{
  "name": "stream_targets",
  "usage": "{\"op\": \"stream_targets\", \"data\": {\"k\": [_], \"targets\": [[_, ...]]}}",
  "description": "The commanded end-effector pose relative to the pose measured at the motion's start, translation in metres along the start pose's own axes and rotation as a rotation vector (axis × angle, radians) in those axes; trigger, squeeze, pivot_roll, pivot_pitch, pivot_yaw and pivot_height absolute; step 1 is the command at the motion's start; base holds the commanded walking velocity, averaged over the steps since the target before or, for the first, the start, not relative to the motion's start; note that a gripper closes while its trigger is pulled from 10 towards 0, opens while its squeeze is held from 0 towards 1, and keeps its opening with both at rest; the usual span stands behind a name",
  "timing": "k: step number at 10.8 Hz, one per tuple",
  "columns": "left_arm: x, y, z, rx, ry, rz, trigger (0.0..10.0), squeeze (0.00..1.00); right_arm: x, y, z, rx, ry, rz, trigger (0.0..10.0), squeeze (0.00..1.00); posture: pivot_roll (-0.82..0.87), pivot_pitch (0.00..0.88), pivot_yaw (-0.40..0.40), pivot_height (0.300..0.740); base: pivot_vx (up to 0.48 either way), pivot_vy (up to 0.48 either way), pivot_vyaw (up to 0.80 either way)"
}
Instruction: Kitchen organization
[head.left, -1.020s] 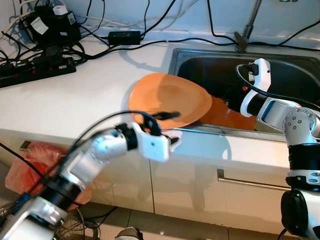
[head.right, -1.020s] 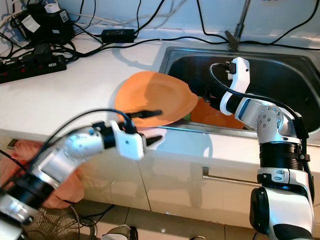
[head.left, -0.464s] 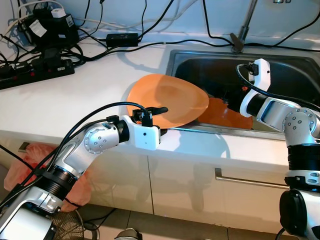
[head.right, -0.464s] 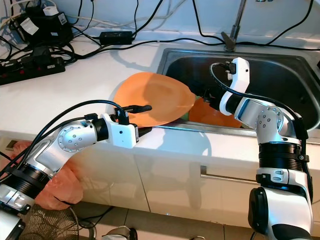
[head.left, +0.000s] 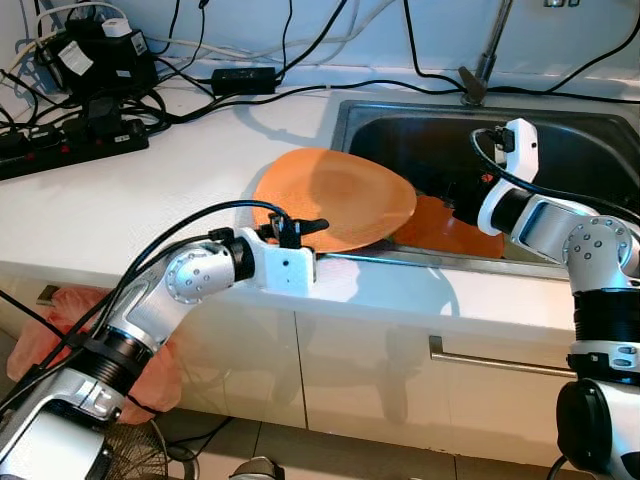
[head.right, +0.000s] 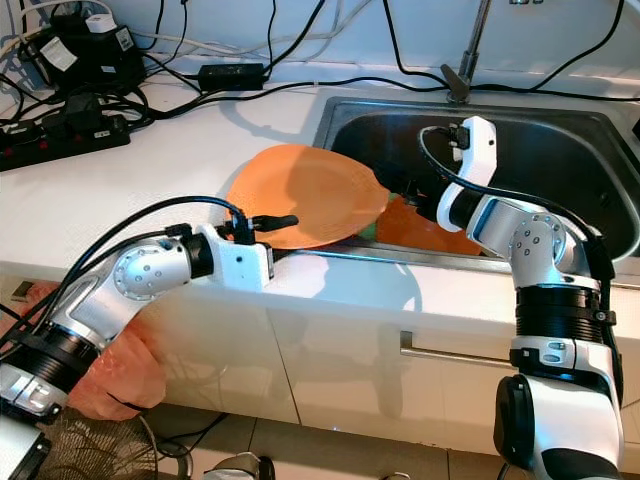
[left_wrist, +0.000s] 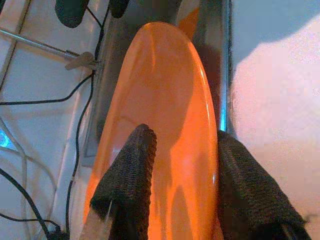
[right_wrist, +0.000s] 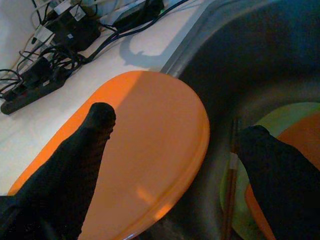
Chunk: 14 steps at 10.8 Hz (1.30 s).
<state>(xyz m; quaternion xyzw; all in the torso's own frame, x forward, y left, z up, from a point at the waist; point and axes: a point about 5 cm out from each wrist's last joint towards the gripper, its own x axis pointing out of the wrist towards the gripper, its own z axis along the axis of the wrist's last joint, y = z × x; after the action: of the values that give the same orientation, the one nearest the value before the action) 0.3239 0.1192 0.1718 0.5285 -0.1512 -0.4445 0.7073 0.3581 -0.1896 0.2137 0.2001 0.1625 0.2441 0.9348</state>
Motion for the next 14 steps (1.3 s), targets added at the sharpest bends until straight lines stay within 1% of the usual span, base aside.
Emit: {"op": "stream_targets", "data": {"k": [1,4,6,7,8,9,10,11,13,14], "targets": [[-0.002,-0.011,-0.009,-0.017,0.05,-0.05,0.0,0.0,-0.003,0.0,0.001,0.008,-0.01,0.005,10.0,0.0,0.09,0.076,0.033,0.74,0.0,0.0,0.0],[-0.001,-0.013,-0.009,-0.017,0.047,-0.038,0.0,0.0,-0.002,0.0,0.0,0.012,-0.008,0.002,10.0,0.0,0.09,0.075,0.033,0.74,0.0,0.0,0.0],[-0.002,-0.009,-0.013,0.019,0.066,0.035,0.0,0.0,-0.001,0.0,-0.002,0.037,-0.001,0.012,10.0,0.0,0.09,0.073,0.033,0.74,0.0,0.0,0.0],[-0.003,-0.008,-0.018,0.032,0.088,0.093,0.0,0.0,-0.001,0.0,-0.004,0.058,0.01,0.025,10.0,0.0,0.09,0.072,0.034,0.74,0.0,0.0,0.0],[-0.006,-0.007,-0.022,0.067,0.116,0.152,0.0,0.0,-0.002,0.003,-0.006,0.074,0.019,0.059,10.0,0.0,0.09,0.074,0.034,0.74,0.0,0.0,0.0],[-0.012,-0.001,-0.024,0.145,0.142,0.307,0.0,0.0,-0.003,0.015,-0.002,0.112,0.005,0.158,10.0,0.0,0.09,0.074,0.027,0.74,0.0,0.0,0.0],[-0.012,0.0,-0.024,0.16,0.144,0.323,0.0,0.0,-0.003,0.016,0.0,0.111,-0.006,0.16,10.0,0.0,0.09,0.073,0.024,0.74,0.0,0.0,0.0],[-0.011,0.001,-0.022,0.174,0.128,0.363,0.0,0.0,-0.002,0.018,0.006,0.123,-0.039,0.172,10.0,0.0,0.08,0.072,0.022,0.74,0.0,0.0,0.0],[-0.007,-0.002,-0.022,0.195,0.123,0.386,0.0,0.0,-0.004,0.023,0.019,0.155,-0.127,0.217,10.0,0.0,0.08,0.07,0.022,0.74,0.0,0.0,0.0],[-0.004,-0.003,-0.021,0.209,0.113,0.4,0.0,0.0,-0.009,0.031,0.026,0.17,-0.187,0.291,10.0,0.0,0.08,0.07,0.023,0.74,0.0,0.0,0.0]]}}
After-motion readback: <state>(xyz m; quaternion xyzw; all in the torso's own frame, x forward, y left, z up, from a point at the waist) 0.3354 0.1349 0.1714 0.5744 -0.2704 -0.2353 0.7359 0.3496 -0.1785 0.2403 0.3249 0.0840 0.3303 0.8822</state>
